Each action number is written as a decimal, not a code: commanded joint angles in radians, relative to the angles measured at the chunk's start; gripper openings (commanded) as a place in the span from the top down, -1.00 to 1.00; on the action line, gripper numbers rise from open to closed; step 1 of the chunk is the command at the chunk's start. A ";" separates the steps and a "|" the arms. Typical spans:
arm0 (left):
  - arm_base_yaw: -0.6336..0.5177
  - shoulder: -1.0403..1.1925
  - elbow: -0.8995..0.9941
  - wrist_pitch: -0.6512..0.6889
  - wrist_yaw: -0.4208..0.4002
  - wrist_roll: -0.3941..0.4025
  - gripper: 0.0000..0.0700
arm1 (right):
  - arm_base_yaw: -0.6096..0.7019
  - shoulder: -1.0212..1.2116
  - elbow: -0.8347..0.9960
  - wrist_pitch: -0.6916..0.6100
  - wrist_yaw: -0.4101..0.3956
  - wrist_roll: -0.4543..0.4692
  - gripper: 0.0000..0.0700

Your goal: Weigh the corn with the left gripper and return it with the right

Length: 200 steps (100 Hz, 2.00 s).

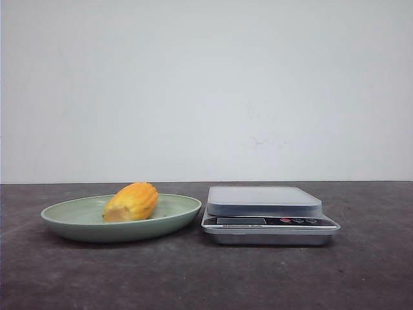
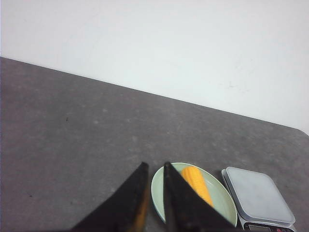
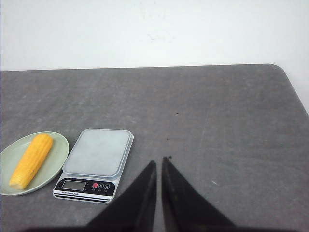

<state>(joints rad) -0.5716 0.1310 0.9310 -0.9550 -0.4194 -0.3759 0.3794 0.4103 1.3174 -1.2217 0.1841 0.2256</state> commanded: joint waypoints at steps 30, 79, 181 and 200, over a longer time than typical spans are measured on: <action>0.277 -0.003 -0.096 0.117 -0.003 0.052 0.97 | 0.003 0.003 0.011 0.016 0.000 0.009 0.97; 0.541 -0.097 -0.742 0.727 0.371 0.178 0.97 | 0.003 0.003 0.011 0.016 0.001 0.009 0.97; 0.541 -0.128 -0.917 0.768 0.372 0.319 0.97 | 0.003 0.003 0.012 0.016 0.001 0.009 0.97; 0.541 -0.128 -0.917 0.768 0.372 0.319 0.97 | 0.003 0.003 0.012 0.016 0.001 0.009 0.97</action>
<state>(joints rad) -0.0330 0.0051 0.0315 -0.1825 -0.0486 -0.0692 0.3794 0.4103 1.3174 -1.2179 0.1841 0.2256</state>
